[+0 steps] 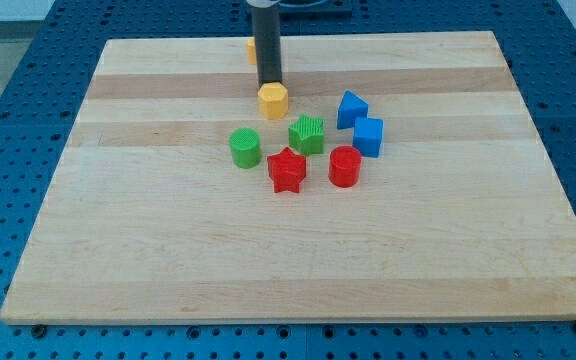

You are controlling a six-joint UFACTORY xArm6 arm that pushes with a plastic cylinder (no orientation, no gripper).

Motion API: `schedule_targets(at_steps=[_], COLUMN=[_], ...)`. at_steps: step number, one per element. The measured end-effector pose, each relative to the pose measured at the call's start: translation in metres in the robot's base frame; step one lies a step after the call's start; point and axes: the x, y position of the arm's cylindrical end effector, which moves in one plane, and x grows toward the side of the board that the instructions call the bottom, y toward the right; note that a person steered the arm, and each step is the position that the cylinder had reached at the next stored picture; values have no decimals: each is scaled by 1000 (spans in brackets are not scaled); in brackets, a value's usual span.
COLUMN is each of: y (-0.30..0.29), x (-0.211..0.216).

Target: Slide the yellow hexagon to the top of the green star

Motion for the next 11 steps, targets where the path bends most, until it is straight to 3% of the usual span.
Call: schedule_targets(at_steps=[2,4,11], y=[-36,-36,23], x=[6,28,15])
